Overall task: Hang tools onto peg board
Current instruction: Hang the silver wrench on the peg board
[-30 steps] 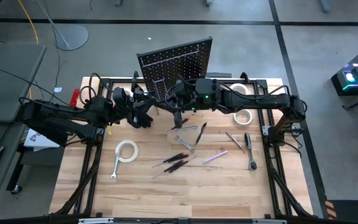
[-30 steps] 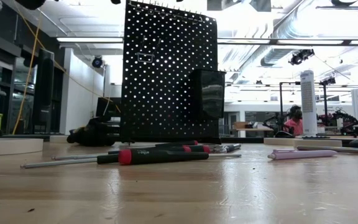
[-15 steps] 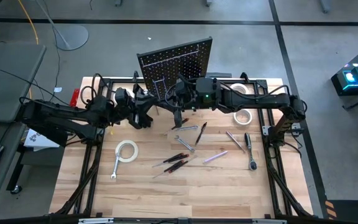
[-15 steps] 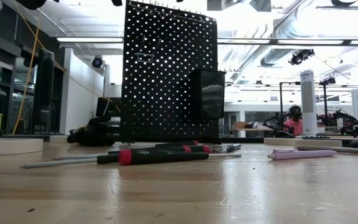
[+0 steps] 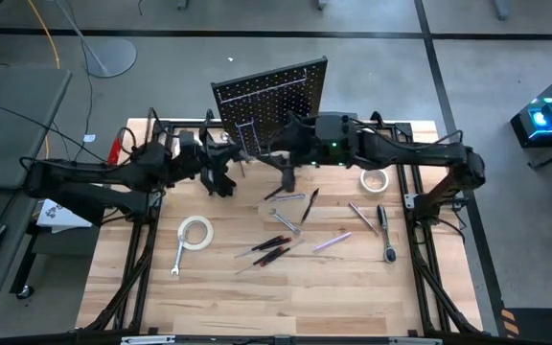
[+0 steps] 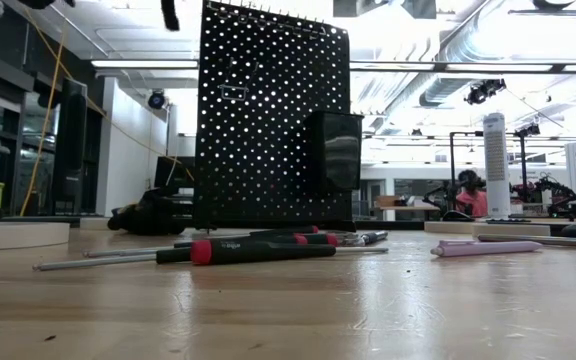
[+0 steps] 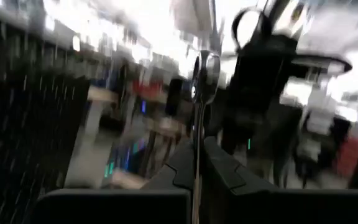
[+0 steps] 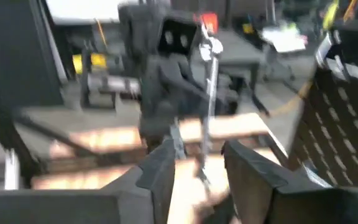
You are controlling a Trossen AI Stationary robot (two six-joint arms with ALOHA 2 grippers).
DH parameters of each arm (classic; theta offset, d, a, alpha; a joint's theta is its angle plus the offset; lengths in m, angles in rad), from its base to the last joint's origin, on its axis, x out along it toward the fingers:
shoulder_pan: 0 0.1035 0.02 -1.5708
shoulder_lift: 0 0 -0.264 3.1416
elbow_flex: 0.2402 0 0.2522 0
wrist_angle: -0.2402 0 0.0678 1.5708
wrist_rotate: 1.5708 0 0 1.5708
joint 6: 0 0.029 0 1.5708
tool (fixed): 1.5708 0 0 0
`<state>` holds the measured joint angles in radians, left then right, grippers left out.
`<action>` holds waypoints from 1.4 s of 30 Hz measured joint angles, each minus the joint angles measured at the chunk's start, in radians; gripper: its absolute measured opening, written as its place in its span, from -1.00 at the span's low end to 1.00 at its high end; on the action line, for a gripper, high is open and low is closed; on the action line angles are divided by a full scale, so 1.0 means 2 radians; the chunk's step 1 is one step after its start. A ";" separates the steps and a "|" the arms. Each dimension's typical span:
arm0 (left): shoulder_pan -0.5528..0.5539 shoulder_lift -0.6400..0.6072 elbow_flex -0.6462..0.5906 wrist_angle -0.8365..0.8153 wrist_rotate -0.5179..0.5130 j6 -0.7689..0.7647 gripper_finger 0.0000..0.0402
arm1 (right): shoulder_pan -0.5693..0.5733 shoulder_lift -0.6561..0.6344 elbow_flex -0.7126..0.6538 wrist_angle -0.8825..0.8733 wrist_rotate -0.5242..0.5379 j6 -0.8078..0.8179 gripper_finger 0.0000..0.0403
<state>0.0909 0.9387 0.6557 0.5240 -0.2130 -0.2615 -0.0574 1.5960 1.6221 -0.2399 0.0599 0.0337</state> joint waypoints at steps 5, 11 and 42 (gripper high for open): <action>0.014 -0.013 0.000 -0.225 0.040 -0.063 -0.99 | -0.001 -0.040 0.000 -0.085 0.030 0.005 -0.29; 0.017 0.033 0.000 -0.290 0.124 -0.082 -0.99 | -0.001 -0.055 0.000 -0.136 0.049 0.033 -0.28; 0.092 0.052 0.000 -0.222 0.207 -0.029 -1.00 | -0.001 -0.055 0.000 -0.137 0.061 0.026 -0.28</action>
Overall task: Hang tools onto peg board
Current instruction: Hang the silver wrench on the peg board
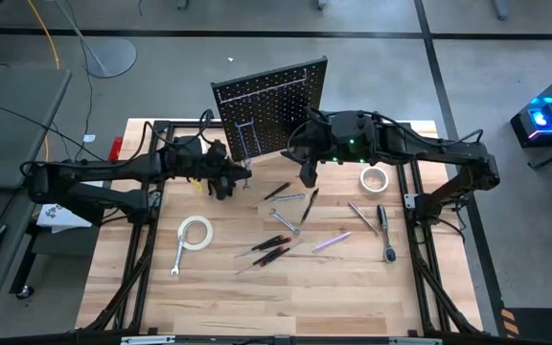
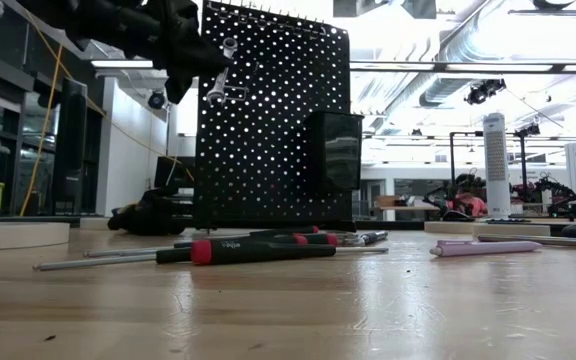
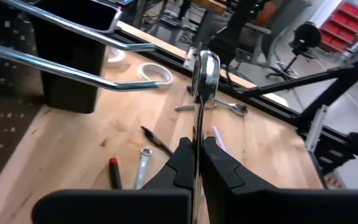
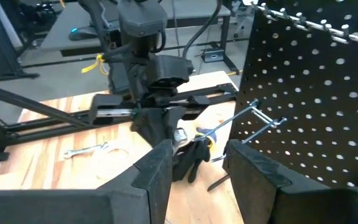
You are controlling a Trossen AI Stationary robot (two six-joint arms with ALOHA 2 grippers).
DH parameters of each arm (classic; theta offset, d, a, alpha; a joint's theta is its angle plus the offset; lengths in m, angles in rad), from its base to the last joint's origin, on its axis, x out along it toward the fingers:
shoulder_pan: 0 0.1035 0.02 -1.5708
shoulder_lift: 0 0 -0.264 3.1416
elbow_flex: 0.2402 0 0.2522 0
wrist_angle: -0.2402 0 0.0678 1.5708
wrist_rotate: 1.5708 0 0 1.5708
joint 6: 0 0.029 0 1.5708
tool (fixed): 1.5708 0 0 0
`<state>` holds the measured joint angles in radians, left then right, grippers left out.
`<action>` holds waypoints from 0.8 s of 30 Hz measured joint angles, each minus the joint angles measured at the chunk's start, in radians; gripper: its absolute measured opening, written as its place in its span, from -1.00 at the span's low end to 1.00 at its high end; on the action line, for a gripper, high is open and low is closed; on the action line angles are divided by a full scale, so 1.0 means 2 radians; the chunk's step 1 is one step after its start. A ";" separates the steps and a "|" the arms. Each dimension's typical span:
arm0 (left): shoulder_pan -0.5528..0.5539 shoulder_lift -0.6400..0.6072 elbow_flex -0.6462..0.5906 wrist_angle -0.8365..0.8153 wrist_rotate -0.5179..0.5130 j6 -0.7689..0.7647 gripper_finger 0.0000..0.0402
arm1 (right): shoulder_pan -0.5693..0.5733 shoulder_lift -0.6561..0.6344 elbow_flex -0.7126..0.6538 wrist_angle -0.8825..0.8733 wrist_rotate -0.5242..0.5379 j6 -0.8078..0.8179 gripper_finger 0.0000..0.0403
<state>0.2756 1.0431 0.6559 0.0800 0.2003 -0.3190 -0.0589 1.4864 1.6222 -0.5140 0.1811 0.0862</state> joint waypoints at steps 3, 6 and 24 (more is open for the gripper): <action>0.000 0.000 0.000 -0.002 0.010 0.000 -1.00 | 0.000 0.000 0.000 0.000 0.007 -0.004 -0.28; 0.000 0.000 0.000 -0.003 -0.001 0.001 -1.00 | 0.000 0.000 0.000 0.001 0.009 -0.008 -0.28; 0.017 0.027 0.000 0.040 0.001 -0.014 -1.00 | 0.000 0.000 0.000 0.001 0.008 0.001 -0.28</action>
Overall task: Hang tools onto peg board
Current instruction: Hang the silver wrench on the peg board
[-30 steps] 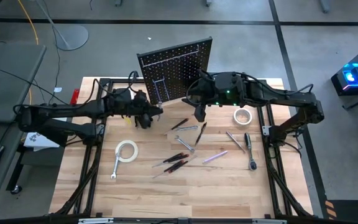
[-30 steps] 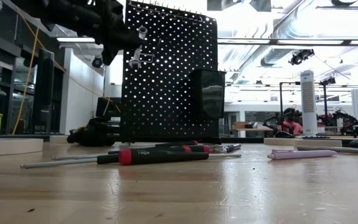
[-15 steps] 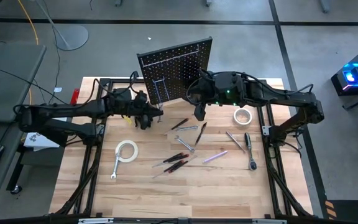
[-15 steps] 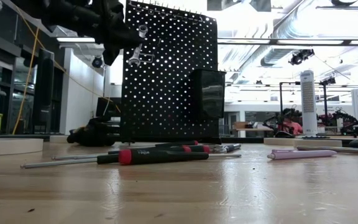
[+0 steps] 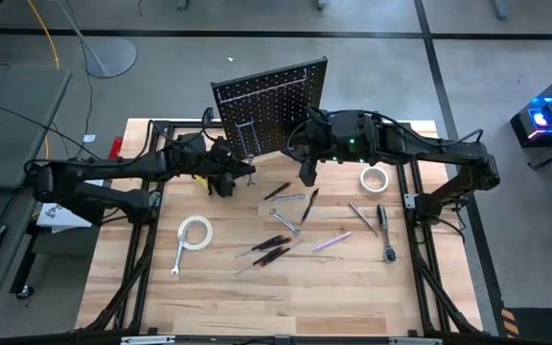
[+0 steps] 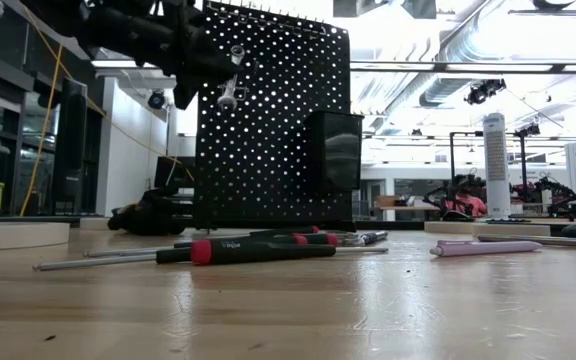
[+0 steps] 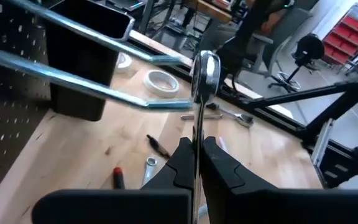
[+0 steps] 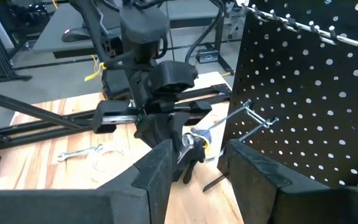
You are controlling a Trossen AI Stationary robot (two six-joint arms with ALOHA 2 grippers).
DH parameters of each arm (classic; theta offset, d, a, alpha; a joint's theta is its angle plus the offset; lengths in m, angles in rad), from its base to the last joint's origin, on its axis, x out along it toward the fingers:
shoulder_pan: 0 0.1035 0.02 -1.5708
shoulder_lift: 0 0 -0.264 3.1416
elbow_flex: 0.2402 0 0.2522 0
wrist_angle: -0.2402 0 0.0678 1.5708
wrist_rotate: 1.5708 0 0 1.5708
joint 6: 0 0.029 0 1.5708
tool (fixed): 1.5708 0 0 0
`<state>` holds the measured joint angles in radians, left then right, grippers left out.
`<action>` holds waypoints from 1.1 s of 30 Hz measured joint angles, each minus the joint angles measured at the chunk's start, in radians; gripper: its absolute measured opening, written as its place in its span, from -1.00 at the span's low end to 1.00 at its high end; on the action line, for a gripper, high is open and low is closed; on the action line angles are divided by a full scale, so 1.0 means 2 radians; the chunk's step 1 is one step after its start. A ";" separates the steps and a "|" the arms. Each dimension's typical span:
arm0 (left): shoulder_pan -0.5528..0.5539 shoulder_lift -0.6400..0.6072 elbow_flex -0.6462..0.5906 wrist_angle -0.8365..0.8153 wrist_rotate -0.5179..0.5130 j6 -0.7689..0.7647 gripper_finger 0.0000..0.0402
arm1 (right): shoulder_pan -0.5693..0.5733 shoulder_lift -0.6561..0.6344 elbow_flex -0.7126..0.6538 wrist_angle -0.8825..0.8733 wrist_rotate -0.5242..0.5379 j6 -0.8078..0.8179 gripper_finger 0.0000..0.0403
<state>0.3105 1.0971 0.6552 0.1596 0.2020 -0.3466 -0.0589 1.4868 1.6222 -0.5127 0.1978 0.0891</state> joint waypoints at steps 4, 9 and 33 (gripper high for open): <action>-0.007 -0.013 0.000 -0.005 0.020 0.000 -1.00 | 0.000 0.000 0.000 -0.004 0.000 0.000 -0.28; -0.012 -0.020 0.000 -0.026 0.021 0.008 -1.00 | 0.000 0.000 0.000 -0.003 0.004 -0.002 -0.28; 0.004 -0.019 0.000 -0.040 0.027 0.003 -1.00 | -0.007 0.000 0.000 0.000 0.005 -0.009 -0.28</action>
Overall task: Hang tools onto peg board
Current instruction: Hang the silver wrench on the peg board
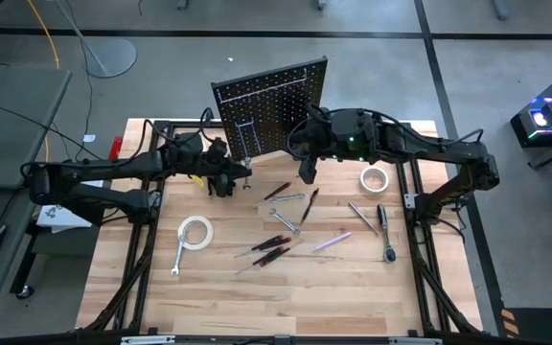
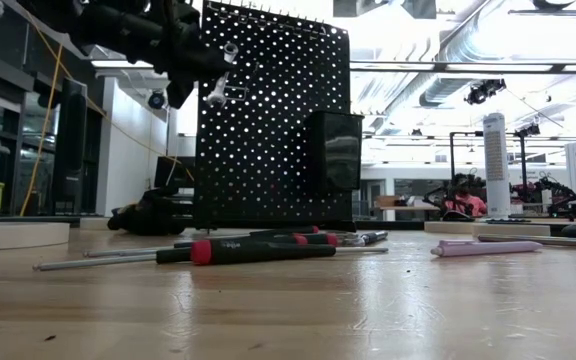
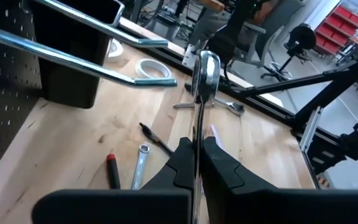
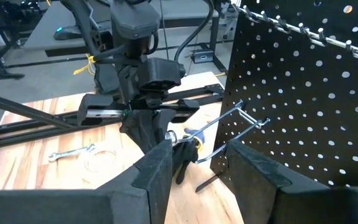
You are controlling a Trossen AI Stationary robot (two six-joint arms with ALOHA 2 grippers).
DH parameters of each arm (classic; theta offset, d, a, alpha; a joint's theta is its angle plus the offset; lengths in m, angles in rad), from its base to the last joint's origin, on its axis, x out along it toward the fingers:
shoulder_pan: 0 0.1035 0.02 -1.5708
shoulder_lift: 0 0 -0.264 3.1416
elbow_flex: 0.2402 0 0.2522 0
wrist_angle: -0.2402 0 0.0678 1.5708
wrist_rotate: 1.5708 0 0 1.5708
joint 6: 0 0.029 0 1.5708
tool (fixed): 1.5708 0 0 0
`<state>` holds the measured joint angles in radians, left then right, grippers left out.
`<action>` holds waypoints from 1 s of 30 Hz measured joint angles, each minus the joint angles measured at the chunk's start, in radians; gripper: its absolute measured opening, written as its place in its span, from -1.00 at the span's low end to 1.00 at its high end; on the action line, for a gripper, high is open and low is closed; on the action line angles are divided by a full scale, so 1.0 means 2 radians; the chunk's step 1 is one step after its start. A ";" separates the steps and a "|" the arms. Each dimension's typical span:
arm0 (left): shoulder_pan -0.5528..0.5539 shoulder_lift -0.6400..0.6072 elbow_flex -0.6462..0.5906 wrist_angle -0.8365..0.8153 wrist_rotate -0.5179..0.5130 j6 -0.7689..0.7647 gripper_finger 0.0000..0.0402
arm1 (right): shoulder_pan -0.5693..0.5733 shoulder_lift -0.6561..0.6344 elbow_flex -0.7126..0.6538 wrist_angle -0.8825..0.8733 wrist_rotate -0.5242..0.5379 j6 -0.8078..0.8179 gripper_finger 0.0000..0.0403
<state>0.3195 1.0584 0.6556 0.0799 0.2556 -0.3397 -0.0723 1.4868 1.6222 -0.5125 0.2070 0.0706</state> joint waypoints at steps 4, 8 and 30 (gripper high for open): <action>0.001 0.000 0.000 -0.005 -0.002 0.000 -1.00 | 0.000 0.000 0.000 0.000 0.000 0.000 -0.28; 0.001 0.005 0.000 -0.004 -0.012 -0.004 -1.00 | 0.000 0.000 0.000 0.000 0.000 0.000 -0.28; 0.030 0.017 0.000 -0.003 -0.162 0.068 -0.83 | 0.000 0.000 0.000 0.001 0.000 0.000 -0.28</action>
<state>0.3804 1.0927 0.6563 0.0741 -0.0676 -0.2044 -0.0723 1.4868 1.6222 -0.5114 0.2073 0.0708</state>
